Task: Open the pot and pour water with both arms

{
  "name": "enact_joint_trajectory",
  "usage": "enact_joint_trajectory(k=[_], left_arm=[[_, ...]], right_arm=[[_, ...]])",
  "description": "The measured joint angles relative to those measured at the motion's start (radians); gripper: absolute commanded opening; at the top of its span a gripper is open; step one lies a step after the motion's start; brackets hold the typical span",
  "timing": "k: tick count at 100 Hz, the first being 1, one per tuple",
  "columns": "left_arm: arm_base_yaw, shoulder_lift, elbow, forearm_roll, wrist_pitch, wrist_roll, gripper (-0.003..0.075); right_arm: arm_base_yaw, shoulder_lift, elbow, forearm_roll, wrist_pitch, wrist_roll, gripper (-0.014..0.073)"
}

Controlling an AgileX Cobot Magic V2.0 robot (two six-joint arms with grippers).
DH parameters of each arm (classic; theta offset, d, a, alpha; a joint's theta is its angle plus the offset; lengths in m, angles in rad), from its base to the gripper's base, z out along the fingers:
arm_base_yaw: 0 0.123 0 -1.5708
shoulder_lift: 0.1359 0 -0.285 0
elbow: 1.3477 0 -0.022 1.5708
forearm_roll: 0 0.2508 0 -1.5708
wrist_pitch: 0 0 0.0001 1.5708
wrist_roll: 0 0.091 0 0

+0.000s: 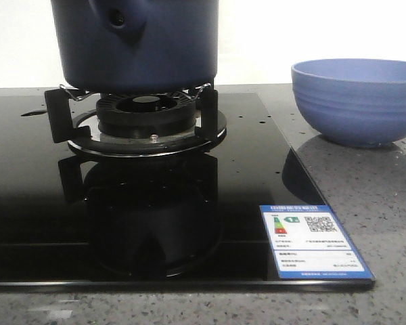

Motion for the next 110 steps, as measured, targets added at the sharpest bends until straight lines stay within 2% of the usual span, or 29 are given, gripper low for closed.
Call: enact_joint_trajectory(k=[28,64,110], left_arm=[[-0.002,0.005,0.000,0.000,-0.017,0.014,0.0536],[-0.005,0.007,-0.002,0.002,-0.026,0.033,0.0365],[-0.005,-0.050,-0.006,0.000,-0.016,0.034,0.0365]], right_arm=[[0.000,0.000,0.000,0.000,0.000,0.000,0.0471],[0.000,0.000,0.000,0.000,0.000,0.000,0.0471],[0.000,0.010,0.000,-0.004,0.002,0.000,0.0470]])
